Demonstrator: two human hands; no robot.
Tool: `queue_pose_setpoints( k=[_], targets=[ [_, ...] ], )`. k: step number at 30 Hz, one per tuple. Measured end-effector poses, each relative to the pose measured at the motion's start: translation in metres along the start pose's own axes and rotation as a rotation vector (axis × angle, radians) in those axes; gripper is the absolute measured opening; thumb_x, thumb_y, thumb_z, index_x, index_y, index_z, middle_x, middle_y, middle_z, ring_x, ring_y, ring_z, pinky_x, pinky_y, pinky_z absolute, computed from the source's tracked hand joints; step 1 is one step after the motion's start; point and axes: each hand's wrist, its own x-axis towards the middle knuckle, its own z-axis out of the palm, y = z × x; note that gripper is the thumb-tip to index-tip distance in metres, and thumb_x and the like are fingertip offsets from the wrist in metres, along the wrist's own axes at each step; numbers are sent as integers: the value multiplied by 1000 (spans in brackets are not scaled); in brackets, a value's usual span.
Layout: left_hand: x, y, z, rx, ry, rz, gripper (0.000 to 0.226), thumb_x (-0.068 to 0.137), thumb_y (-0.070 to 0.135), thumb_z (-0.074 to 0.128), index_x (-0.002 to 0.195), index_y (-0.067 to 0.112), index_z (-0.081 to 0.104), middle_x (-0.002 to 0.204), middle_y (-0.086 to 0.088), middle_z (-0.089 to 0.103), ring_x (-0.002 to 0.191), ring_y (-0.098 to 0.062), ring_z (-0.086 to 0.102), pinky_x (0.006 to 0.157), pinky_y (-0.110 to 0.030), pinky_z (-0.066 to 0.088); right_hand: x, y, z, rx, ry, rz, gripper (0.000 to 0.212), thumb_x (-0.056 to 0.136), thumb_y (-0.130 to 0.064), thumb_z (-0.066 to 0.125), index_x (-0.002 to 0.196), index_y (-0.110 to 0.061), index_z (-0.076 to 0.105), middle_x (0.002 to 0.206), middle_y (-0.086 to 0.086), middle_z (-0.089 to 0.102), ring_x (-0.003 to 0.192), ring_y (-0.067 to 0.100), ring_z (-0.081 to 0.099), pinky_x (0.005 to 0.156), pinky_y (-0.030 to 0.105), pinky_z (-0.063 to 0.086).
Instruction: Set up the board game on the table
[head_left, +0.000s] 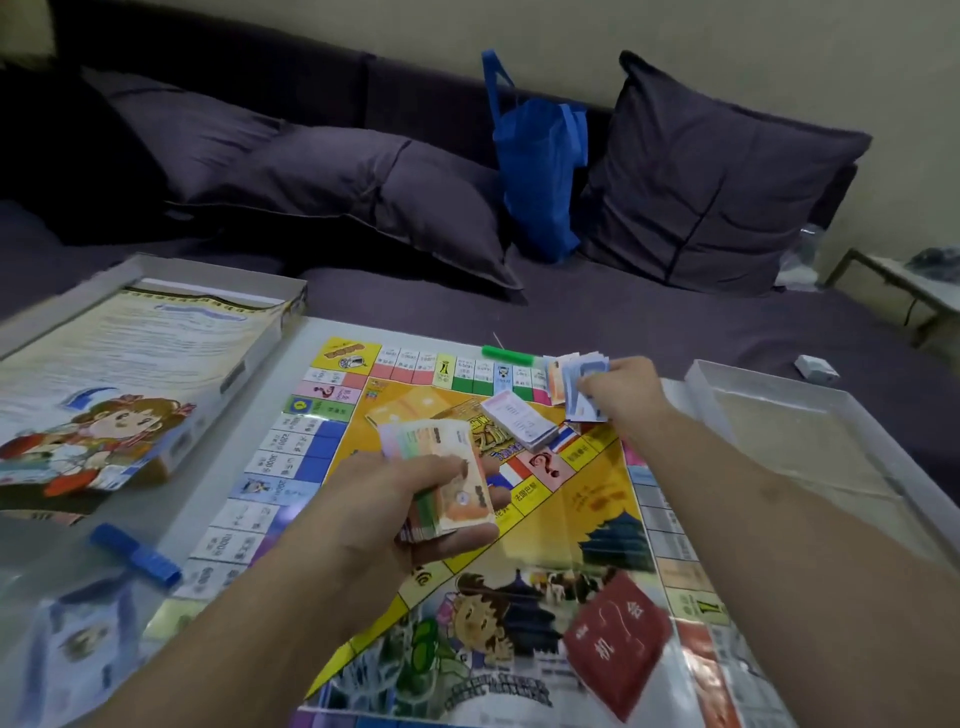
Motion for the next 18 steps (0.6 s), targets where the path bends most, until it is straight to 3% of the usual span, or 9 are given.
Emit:
queue_pose_setpoints(
  k=[2,4,6,10,13,16,18],
  targets=[
    [1,1,-3,-2,-4,-3,20,103,2,55,122,-2,61,107,-18,79,96,-36,78,60,-40,66,10,9,8,-47,-3,3,11,83,-15,78,91,-8,75,85,12,75,76,27,74,71,43,65],
    [-1,1,-4,-7,-11,-2,20,104,2,55,123,-1,61,107,-18,79,95,-36,78,59,-39,66,5,13,7,-69,11,-12,10,85,-17,76,91,-10,75,83,10,74,75,26,74,70,44,65],
    [-3,1,-2,-7,-7,5,21,103,1,55,123,0,60,107,-19,79,96,-37,78,61,-41,66,-8,12,-2,-61,20,-33,6,87,-12,73,86,-6,73,75,9,68,65,23,65,58,34,53],
    [-13,-2,5,3,-16,16,24,102,1,57,125,-4,60,107,-21,78,94,-37,78,58,-40,66,-48,-1,-33,61,-14,-20,8,88,-5,70,82,1,70,70,19,58,62,25,55,59,34,42],
    [-26,-2,10,8,-33,31,27,99,0,61,125,-7,61,105,-25,77,92,-37,79,56,-38,65,-117,-28,-63,251,-182,-48,7,95,-5,73,88,-3,73,73,11,69,62,22,59,60,31,45],
    [-43,-3,12,44,-30,62,27,96,1,67,121,-7,64,101,-25,78,89,-36,79,58,-40,66,-197,-37,-80,396,-429,-73,9,95,-13,74,94,-6,80,99,23,77,84,35,71,78,45,54],
    [-57,-5,11,66,-4,75,27,90,3,74,115,-6,67,96,-23,78,84,-36,79,57,-42,66,-238,-33,-82,406,-473,-65,8,94,-17,74,92,-13,82,101,21,77,92,39,72,87,52,56]
  ],
)
